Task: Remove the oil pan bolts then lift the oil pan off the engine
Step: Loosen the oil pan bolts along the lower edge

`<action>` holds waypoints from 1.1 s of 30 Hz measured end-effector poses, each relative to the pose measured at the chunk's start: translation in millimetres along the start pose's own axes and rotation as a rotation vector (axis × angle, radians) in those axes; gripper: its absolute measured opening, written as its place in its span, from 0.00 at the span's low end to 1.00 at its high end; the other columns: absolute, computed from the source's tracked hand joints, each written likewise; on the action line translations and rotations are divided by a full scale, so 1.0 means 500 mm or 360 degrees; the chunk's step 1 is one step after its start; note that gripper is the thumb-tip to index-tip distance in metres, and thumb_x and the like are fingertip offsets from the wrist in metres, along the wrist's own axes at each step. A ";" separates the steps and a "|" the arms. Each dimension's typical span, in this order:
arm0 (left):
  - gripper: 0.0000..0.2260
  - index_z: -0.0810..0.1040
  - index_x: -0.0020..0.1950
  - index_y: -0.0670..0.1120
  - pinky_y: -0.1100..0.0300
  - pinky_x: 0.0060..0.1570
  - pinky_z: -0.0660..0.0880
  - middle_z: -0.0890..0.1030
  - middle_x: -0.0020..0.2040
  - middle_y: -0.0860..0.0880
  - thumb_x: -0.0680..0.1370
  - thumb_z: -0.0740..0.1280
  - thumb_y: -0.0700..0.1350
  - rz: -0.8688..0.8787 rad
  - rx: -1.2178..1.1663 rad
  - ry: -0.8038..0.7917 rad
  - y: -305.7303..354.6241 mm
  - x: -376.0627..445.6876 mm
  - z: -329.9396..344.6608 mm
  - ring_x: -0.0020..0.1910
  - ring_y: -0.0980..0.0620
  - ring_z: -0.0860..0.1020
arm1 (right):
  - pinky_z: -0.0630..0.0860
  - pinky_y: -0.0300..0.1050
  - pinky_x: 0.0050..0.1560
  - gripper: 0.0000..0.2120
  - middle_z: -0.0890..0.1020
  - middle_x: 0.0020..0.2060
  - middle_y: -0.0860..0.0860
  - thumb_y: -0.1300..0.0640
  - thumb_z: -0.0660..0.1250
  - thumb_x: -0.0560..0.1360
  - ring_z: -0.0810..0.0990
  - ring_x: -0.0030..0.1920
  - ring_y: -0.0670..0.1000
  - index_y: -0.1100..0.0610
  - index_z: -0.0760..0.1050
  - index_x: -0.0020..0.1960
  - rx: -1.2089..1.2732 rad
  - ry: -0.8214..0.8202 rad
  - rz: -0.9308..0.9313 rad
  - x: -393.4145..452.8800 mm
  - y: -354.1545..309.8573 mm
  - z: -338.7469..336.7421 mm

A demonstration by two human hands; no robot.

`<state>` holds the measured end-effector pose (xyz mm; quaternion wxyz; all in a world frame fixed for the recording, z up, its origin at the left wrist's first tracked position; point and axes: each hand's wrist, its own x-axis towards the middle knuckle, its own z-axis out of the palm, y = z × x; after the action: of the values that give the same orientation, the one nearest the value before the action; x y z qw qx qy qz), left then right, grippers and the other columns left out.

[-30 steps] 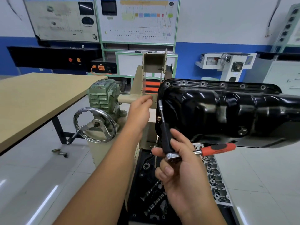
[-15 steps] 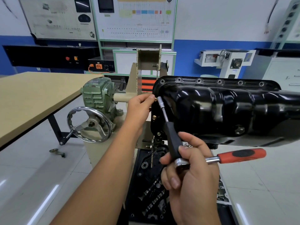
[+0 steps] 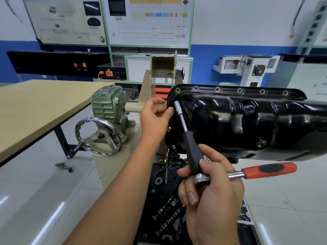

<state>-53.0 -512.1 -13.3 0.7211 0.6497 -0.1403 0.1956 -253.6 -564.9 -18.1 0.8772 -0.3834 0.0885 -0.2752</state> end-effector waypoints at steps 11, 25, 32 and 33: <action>0.09 0.86 0.51 0.45 0.50 0.50 0.81 0.85 0.44 0.46 0.76 0.72 0.33 0.0430 0.0393 -0.0074 -0.031 0.004 -0.012 0.44 0.47 0.83 | 0.64 0.39 0.22 0.16 0.77 0.29 0.67 0.67 0.59 0.78 0.61 0.16 0.49 0.56 0.83 0.45 -0.0058 0.0058 0.0025 0.006 0.001 -0.006; 0.04 0.79 0.43 0.43 0.64 0.23 0.68 0.79 0.32 0.47 0.78 0.69 0.36 -0.0912 -0.0383 0.0050 0.012 -0.095 -0.067 0.25 0.56 0.72 | 0.64 0.40 0.21 0.12 0.79 0.28 0.65 0.67 0.62 0.78 0.63 0.17 0.51 0.56 0.81 0.53 -0.0280 0.0119 0.0148 0.000 0.028 -0.005; 0.09 0.81 0.41 0.42 0.64 0.23 0.66 0.75 0.25 0.50 0.80 0.70 0.43 -0.1293 -0.0375 -0.0233 0.023 -0.140 -0.066 0.23 0.56 0.69 | 0.66 0.41 0.23 0.16 0.79 0.28 0.62 0.67 0.63 0.77 0.64 0.19 0.51 0.49 0.84 0.48 -0.0332 0.0158 0.0167 -0.025 0.062 0.022; 0.09 0.82 0.43 0.42 0.62 0.25 0.67 0.75 0.26 0.49 0.81 0.70 0.44 -0.1337 -0.0393 -0.0234 0.025 -0.144 -0.066 0.24 0.54 0.70 | 0.66 0.42 0.23 0.16 0.78 0.28 0.61 0.67 0.63 0.77 0.64 0.20 0.52 0.49 0.84 0.48 -0.0339 0.0157 0.0170 -0.030 0.066 0.026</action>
<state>-124.0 -485.3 -38.8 0.7983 0.5716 0.0625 -0.1793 -247.6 -530.4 -33.5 0.8394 -0.4553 0.1805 -0.2355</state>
